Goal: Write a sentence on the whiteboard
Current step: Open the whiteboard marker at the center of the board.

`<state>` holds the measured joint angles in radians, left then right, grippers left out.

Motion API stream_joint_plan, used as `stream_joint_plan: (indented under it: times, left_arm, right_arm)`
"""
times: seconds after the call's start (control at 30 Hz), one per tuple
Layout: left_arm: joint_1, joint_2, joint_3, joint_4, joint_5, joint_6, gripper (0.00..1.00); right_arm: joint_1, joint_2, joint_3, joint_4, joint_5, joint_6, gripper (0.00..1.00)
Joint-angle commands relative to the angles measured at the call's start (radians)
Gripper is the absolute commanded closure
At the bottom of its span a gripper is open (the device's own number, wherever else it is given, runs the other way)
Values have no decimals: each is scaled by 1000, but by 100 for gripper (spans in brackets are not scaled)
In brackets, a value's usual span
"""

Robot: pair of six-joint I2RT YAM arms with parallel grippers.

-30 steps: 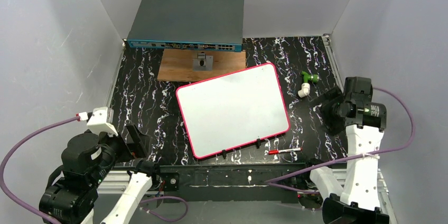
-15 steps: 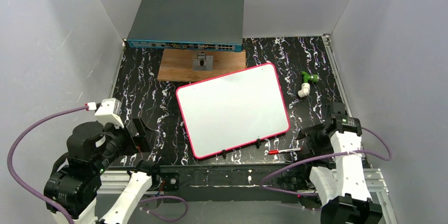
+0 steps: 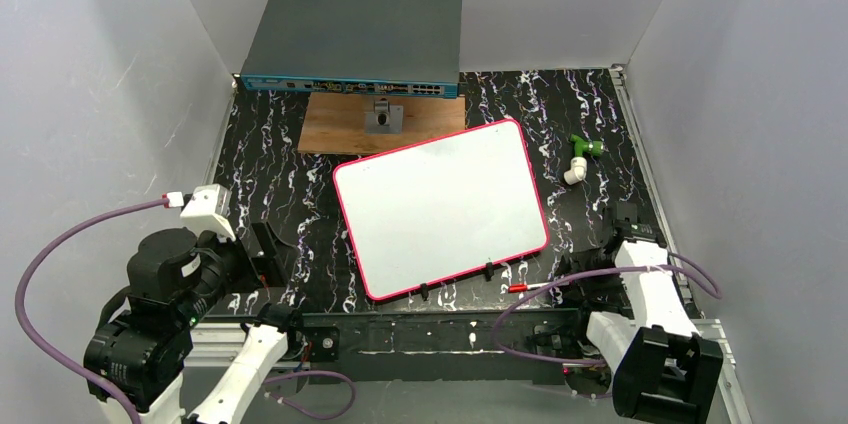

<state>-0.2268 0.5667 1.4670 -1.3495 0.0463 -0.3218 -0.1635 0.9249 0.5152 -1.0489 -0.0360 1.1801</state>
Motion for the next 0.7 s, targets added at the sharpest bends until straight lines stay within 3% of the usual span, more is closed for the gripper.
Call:
stream_joint_plan:
  times: [0.0,0.4,0.6,0.67]
  left_arm:
    - [-5,11,7,-32,13,10,1]
    - [-5,34,25,-27,15,12,1]
    - [-5,40,26,-21,15,10,1]
    - [-4,42,30,-20,17,8,1]
  right_arm:
    - [-4,38,-12,71,30,20,44]
    - [-4,143,-34,140,104,18,59]
    - [-4,221,7,120,131,-21,97]
    - [-4,232,15,117,124,-36,99]
